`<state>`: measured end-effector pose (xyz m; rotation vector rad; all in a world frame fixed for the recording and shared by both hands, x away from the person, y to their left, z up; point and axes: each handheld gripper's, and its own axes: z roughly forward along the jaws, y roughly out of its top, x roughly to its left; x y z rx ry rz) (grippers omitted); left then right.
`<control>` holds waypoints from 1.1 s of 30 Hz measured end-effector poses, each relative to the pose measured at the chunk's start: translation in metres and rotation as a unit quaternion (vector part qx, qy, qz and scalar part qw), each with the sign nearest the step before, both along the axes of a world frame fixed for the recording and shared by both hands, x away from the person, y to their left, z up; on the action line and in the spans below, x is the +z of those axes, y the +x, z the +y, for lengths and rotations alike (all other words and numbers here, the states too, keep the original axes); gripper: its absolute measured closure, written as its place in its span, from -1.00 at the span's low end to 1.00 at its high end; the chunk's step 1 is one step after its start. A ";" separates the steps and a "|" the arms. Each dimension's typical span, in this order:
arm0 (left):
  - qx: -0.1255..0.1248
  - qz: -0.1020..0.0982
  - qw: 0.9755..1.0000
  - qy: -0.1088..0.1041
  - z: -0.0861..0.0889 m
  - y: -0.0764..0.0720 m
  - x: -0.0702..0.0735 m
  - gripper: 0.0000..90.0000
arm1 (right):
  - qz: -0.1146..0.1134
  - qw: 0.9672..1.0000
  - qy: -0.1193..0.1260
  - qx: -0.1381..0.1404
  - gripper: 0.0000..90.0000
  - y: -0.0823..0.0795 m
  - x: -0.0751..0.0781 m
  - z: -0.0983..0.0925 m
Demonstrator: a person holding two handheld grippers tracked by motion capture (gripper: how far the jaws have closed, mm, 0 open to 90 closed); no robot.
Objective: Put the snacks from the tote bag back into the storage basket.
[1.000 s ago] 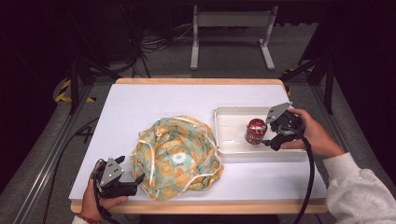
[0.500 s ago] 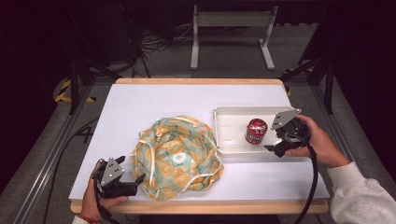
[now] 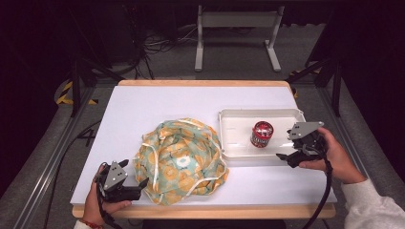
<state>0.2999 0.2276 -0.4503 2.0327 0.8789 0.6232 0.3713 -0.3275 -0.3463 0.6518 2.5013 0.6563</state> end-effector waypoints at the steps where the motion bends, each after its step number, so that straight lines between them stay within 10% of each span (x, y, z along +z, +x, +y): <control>1: 0.000 0.000 1.000 0.000 0.000 0.000 0.000 -0.84 | -0.003 1.000 0.004 0.000 -0.71 -0.001 -0.001 -0.001; 33: -0.006 0.004 1.000 0.009 -0.003 0.002 -0.001 -0.84 | -0.035 0.999 0.037 -0.011 -0.83 -0.043 -0.042 -0.029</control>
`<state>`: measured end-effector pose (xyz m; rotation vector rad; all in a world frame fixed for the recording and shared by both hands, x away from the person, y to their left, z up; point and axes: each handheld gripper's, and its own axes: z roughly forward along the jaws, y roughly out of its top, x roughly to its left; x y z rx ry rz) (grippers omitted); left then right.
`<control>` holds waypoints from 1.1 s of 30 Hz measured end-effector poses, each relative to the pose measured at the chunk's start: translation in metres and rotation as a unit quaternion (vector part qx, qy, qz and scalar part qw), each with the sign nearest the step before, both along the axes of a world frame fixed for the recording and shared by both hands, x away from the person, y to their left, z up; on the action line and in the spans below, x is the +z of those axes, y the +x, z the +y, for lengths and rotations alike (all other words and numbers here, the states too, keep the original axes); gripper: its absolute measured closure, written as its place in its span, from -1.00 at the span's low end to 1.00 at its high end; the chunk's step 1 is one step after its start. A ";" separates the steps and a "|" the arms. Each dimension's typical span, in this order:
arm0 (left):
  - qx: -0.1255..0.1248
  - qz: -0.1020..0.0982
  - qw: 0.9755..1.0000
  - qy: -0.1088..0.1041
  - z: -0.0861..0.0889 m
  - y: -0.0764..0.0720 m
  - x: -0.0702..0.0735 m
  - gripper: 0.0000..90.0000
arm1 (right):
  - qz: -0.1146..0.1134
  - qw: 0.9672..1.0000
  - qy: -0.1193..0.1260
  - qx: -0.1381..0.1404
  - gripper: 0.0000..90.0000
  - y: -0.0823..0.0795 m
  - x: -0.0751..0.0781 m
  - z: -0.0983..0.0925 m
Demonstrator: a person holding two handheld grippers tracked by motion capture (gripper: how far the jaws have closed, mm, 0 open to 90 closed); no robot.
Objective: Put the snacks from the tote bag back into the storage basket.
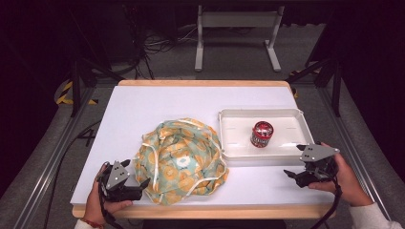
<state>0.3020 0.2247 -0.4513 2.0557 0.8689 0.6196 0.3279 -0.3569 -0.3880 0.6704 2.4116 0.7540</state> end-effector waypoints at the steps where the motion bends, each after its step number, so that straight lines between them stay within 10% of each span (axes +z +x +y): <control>1: 0.000 0.000 1.000 0.000 0.000 0.000 0.000 -0.84 | -0.002 1.000 -0.001 0.001 -0.83 -0.001 -0.002 -0.001; 12: -0.002 0.000 1.000 -0.001 -0.001 -0.001 0.000 -0.84 | -0.023 0.998 0.047 -0.021 -0.86 -0.015 -0.025 -0.013; 33: -0.009 0.002 1.000 -0.002 -0.002 0.000 -0.001 -0.84 | -0.072 0.985 0.128 -0.094 -0.85 -0.034 -0.052 -0.044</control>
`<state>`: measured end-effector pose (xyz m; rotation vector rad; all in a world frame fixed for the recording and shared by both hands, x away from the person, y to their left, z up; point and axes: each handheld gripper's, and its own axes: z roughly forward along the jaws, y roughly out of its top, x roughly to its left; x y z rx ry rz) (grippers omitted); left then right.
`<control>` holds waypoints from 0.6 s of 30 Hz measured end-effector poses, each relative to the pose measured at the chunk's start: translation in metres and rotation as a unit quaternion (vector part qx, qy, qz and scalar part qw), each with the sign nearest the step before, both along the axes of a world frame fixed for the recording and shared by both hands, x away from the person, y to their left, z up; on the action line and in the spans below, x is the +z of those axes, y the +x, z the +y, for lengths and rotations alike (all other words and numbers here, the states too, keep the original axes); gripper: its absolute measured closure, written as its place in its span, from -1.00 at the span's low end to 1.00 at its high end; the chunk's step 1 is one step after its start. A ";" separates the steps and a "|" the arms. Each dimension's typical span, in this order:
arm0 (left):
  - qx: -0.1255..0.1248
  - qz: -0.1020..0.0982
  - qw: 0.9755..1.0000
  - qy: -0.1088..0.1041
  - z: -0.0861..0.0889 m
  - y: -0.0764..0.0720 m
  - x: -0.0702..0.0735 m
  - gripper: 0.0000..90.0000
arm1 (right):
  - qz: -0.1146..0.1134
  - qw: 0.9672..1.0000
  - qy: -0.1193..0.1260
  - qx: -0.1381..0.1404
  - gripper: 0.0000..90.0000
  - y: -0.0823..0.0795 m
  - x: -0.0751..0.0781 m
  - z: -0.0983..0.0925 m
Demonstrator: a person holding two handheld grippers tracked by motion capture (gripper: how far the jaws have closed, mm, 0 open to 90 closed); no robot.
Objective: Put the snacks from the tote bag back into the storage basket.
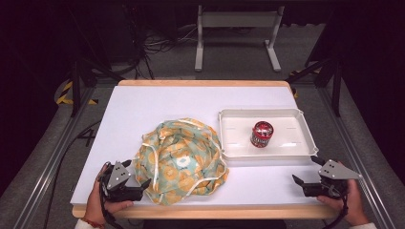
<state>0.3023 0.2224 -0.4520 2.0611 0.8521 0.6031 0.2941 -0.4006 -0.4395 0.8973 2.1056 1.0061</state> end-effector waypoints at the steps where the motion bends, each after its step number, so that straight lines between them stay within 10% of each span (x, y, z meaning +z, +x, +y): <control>1: 0.000 0.000 1.000 0.001 0.000 0.000 0.000 -0.84 | -0.002 1.000 0.000 -0.001 -0.85 -0.001 0.001 0.000; 18: -0.003 0.001 1.000 0.002 -0.001 0.002 0.000 -0.84 | -0.014 1.000 0.010 -0.007 -0.85 -0.004 0.004 -0.004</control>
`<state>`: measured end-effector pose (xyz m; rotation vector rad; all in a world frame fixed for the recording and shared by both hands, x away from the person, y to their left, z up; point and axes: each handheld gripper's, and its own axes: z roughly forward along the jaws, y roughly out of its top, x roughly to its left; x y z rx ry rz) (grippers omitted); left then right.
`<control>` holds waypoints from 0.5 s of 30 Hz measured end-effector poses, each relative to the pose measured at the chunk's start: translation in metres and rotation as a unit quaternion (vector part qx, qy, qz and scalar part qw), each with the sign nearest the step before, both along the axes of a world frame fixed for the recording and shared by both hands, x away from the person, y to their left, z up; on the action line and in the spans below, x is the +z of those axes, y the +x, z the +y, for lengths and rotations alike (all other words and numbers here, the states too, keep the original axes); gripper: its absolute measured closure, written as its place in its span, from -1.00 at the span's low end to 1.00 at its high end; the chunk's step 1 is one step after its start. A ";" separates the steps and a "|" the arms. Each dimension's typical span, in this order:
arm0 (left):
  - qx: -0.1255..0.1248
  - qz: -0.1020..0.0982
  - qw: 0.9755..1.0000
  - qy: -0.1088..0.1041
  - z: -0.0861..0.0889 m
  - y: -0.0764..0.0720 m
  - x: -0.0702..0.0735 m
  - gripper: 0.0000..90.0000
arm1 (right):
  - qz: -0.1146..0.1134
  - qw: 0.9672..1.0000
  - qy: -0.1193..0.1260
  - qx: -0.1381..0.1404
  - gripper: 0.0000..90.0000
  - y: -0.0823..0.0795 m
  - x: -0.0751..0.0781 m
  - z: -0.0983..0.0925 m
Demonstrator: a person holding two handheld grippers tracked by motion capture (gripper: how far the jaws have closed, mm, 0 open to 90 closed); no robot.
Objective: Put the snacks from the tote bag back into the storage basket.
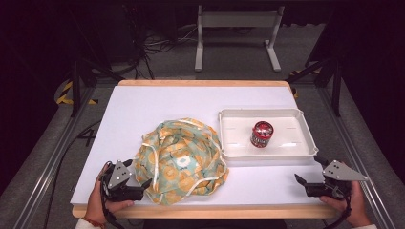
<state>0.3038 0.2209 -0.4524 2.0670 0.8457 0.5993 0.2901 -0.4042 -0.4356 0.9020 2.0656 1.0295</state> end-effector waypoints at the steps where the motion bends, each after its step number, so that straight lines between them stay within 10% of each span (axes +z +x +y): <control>1: 0.000 0.000 1.000 0.000 0.000 0.000 0.000 -0.84 | -0.003 1.000 -0.001 0.001 -0.85 0.000 0.000 0.000; 15: 0.003 0.000 1.000 0.000 0.002 0.000 0.000 -0.84 | -0.001 1.000 -0.010 0.006 -0.85 0.002 -0.001 0.005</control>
